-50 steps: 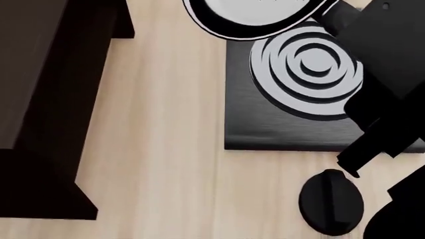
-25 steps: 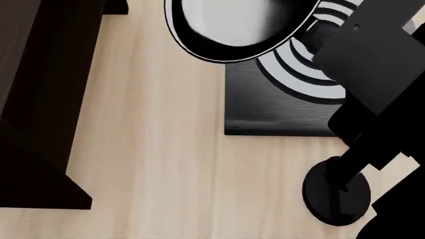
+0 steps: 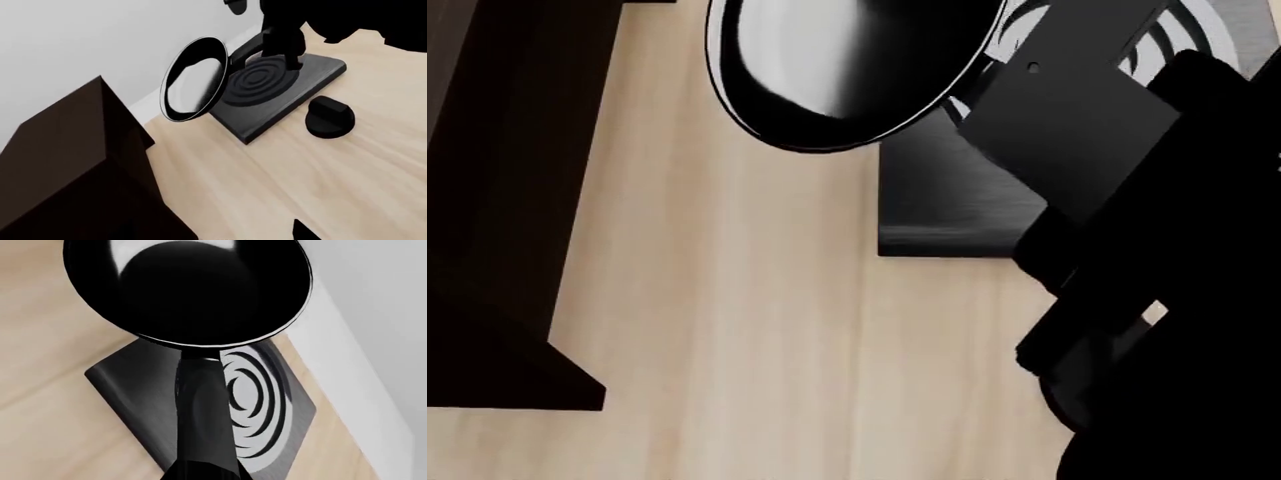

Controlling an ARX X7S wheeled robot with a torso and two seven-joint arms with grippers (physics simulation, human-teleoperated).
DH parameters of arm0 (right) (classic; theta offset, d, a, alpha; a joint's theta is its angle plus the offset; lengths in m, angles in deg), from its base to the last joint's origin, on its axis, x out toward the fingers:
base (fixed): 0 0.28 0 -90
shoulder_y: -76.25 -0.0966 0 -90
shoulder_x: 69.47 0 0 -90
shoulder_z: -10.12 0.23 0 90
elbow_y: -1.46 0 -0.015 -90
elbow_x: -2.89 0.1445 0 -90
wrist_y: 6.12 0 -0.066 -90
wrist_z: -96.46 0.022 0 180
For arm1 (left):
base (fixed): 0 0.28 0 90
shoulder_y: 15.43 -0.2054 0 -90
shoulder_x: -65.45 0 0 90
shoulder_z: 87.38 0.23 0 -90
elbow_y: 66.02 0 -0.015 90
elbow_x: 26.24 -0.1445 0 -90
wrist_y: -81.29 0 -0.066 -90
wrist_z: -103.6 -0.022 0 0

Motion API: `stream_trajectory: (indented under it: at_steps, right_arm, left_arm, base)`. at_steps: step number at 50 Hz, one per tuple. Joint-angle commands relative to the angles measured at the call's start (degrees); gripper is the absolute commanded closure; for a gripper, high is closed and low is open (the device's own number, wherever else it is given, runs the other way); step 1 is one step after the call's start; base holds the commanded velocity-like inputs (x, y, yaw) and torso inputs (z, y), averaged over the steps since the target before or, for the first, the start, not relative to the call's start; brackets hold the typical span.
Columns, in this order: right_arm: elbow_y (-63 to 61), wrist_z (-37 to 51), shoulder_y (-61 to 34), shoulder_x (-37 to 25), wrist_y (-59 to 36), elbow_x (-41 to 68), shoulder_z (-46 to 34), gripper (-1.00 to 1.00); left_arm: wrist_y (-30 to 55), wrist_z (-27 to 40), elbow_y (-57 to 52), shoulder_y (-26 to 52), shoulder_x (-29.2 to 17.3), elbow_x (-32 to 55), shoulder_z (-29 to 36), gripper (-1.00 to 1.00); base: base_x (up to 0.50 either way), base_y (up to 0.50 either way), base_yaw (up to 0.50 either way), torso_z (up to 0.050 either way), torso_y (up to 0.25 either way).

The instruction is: Put the frying pan under the cabinet shelf.

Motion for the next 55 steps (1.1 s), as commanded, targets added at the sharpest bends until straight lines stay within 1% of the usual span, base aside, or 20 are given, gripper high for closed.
stream_trajectory:
  at_steps: [1,4,13,18,21,25,36,38,39,40,41,50,55]
  right_arm:
    - [0.64,0.00,0.52,2.69,0.01,-3.89,-0.05,1.00]
    - [0.88,0.00,1.43,3.60,0.01,-4.07,0.61,1.00]
    - [-0.55,0.00,5.56,3.39,0.01,-4.83,1.15,1.00]
    - [-0.26,0.00,6.43,3.94,0.01,-5.06,0.97,1.00]
    - [1.04,0.00,7.87,5.77,0.01,-6.42,0.21,1.00]
    - [1.71,0.00,8.95,7.14,0.01,-6.99,-0.22,1.00]
    - [2.78,0.01,10.58,9.52,0.01,-8.15,-1.75,1.00]
    - [2.76,0.01,10.97,9.77,0.01,-8.36,-1.92,1.00]
    - [2.88,0.01,11.05,9.93,0.01,-8.45,-1.95,1.00]
    - [2.87,0.01,11.30,10.05,0.01,-8.43,-2.09,1.00]
    - [2.96,0.01,11.45,10.23,0.01,-8.66,-2.25,1.00]
    - [2.92,0.01,13.03,11.64,0.01,-9.32,-3.33,1.00]
    - [3.37,0.01,13.25,12.21,0.01,-9.28,-3.55,1.00]
  left_arm:
    - [2.38,-1.21,-0.01,2.22,0.00,0.30,-1.05,-1.00]
    - [2.95,-2.28,-0.01,3.18,0.00,0.02,-1.78,-1.00]
    - [1.76,-0.60,-0.01,1.81,0.00,0.69,-1.29,-1.00]
    - [2.22,-1.40,-0.01,3.09,0.00,0.82,-2.31,-1.00]
    - [5.00,-5.02,-0.01,6.55,0.00,0.96,-4.69,-1.00]
    - [7.04,-8.13,-0.01,9.38,0.00,0.89,-6.84,-1.00]
    - [10.27,-14.28,-0.01,14.06,0.00,0.49,-11.08,-1.00]
    - [11.84,-18.26,-0.01,16.96,0.01,0.55,-14.26,-1.00]
    - [13.38,-22.85,-0.01,20.03,0.01,0.47,-17.91,-1.00]
    - [15.84,-31.45,-0.01,25.83,0.01,0.11,-25.78,-1.00]
    - [16.88,-40.04,-0.01,29.57,0.01,-0.48,-31.69,-1.00]
    - [16.89,-40.37,-0.01,29.26,0.01,-0.44,-32.28,-1.00]
    - [16.88,-40.79,-0.01,30.10,0.01,1.17,-33.92,-1.00]
  base:
    - [0.00,0.00,0.00,0.000,0.000]
    - [0.00,0.00,0.00,0.000,0.000]
    - [0.00,0.00,0.00,0.000,0.003]
    - [0.00,0.00,0.00,0.000,0.002]
    - [0.00,0.00,0.00,0.000,0.000]
    - [0.00,0.00,0.00,0.000,0.003]
    - [0.00,0.00,0.00,0.000,0.002]
    - [0.00,0.00,0.00,0.000,0.005]
    - [0.00,0.00,0.00,0.000,0.000]
    - [0.00,0.00,0.00,0.000,0.000]
    - [0.00,0.00,0.00,0.000,0.000]
    - [0.00,0.00,0.00,0.002,0.002]
    - [0.00,0.00,0.00,0.000,0.002]
